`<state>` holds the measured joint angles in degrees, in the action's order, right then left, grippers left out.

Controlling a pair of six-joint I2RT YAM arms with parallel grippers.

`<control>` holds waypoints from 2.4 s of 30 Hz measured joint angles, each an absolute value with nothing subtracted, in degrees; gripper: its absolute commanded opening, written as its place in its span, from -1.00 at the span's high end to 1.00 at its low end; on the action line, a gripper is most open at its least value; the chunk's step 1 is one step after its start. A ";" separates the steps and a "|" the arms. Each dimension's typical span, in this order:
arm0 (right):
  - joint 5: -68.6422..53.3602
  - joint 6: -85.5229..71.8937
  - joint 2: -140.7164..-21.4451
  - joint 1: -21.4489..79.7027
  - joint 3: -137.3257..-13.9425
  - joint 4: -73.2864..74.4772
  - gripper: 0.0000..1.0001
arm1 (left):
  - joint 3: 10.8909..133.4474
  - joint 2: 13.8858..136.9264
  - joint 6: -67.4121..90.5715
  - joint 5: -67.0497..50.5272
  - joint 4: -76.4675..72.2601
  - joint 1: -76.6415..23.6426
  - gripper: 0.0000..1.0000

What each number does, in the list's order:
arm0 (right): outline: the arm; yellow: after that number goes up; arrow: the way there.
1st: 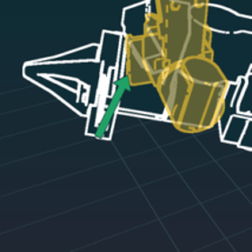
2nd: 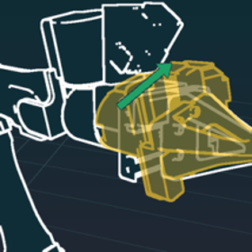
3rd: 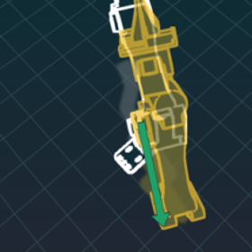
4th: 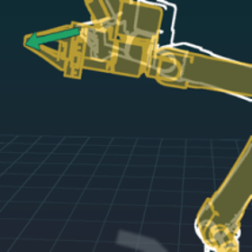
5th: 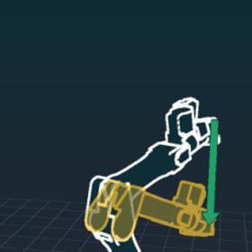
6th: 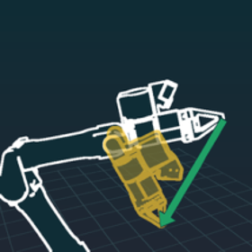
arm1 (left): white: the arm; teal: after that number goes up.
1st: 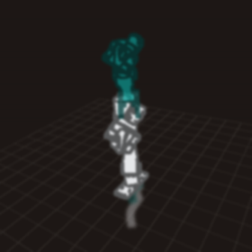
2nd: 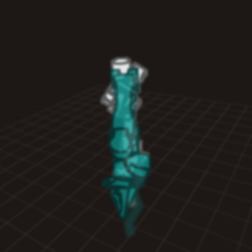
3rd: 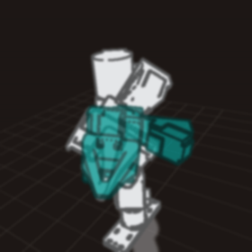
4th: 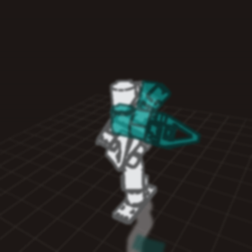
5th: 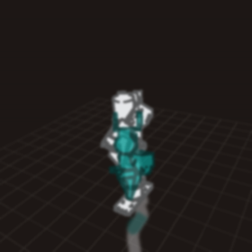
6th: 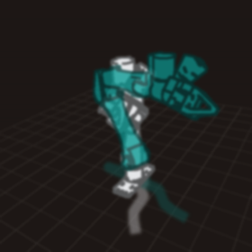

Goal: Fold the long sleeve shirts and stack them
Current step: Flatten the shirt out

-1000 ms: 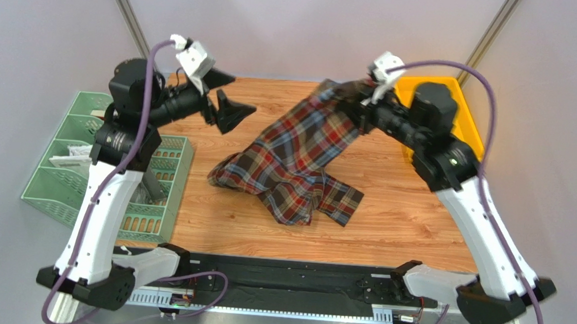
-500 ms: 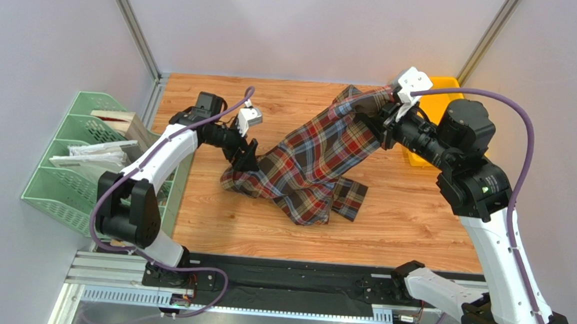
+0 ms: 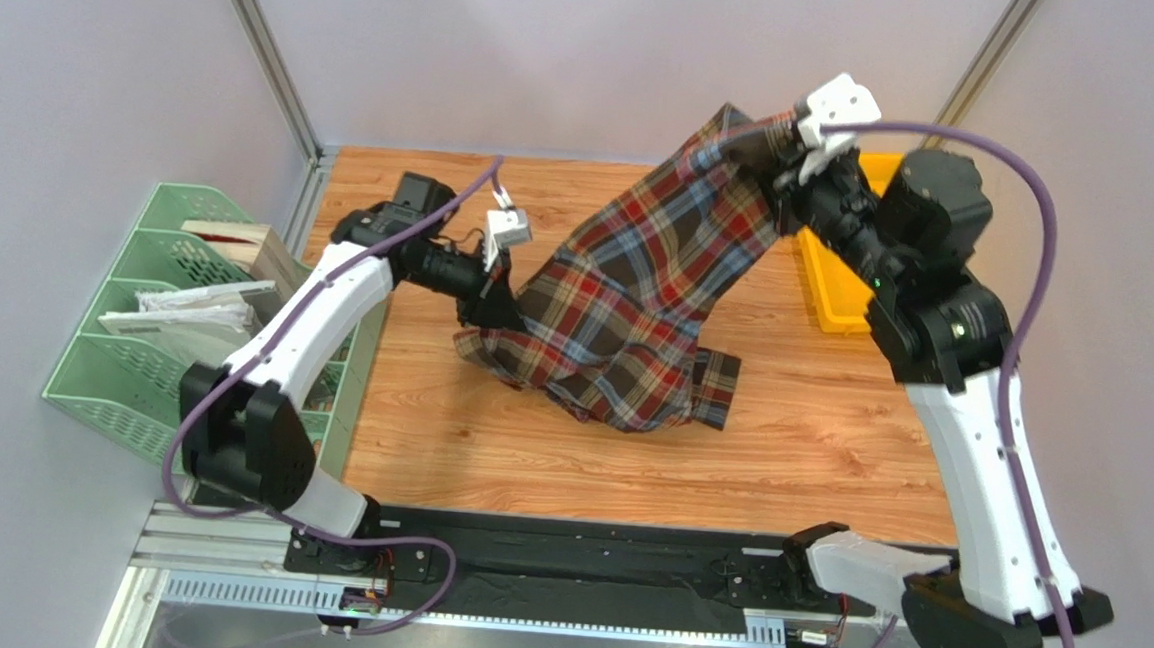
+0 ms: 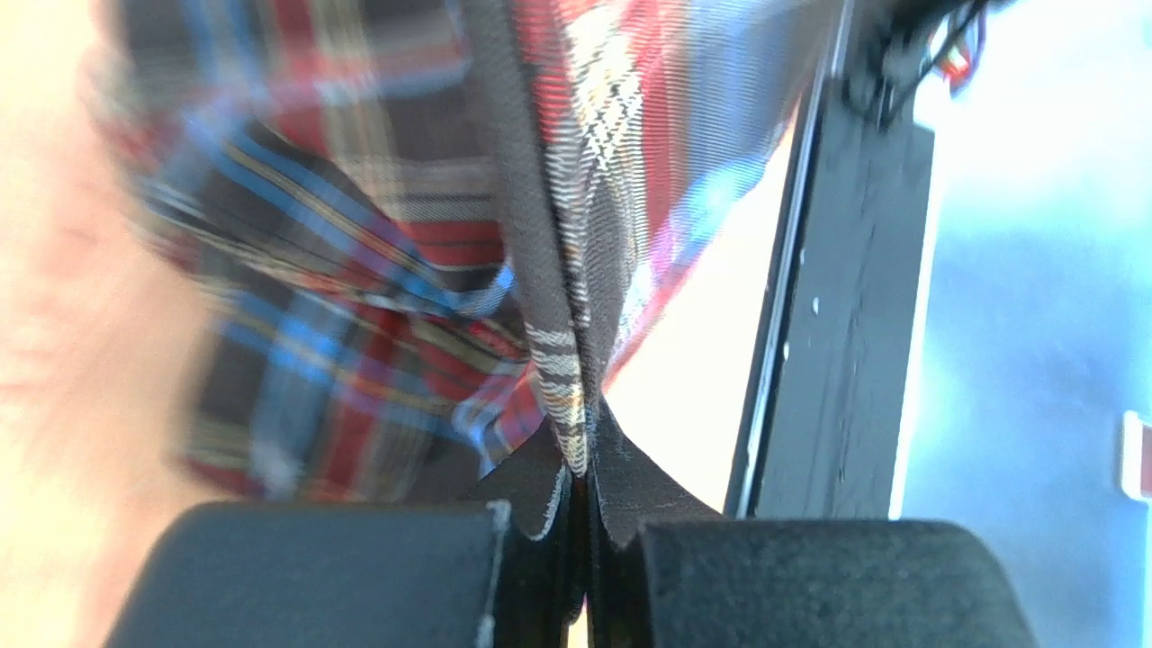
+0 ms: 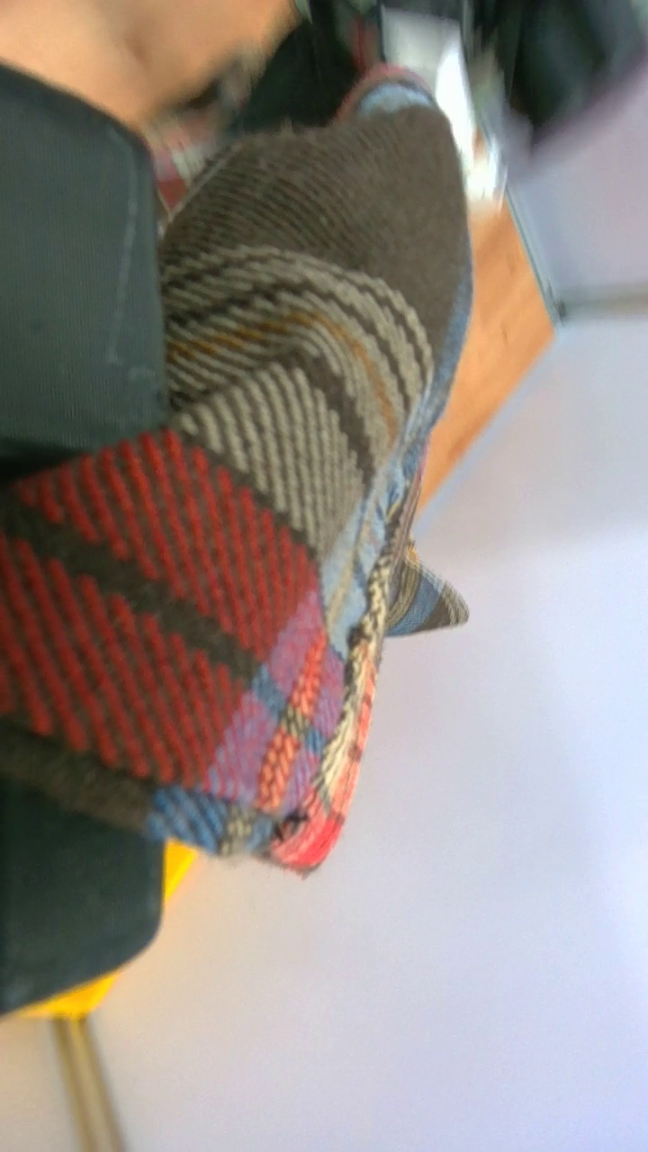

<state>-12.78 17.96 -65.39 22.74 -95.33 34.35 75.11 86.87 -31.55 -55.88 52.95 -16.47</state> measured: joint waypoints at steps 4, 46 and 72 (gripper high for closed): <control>-7.62 17.76 -77.71 19.40 -106.89 29.21 1.00 | 82.28 75.83 -23.03 -55.05 52.38 -14.70 1.00; -53.36 -1.41 -49.25 -22.44 -70.48 28.95 1.00 | 97.95 113.56 -24.45 -20.14 44.29 -35.59 -0.34; -33.69 -9.30 -95.98 -2.07 -86.46 31.42 -0.63 | 65.82 76.23 -18.72 -24.49 60.95 -35.22 1.00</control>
<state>-33.69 -9.30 -95.98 -2.07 -86.46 31.42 65.82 76.23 -18.72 -24.49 60.95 -35.22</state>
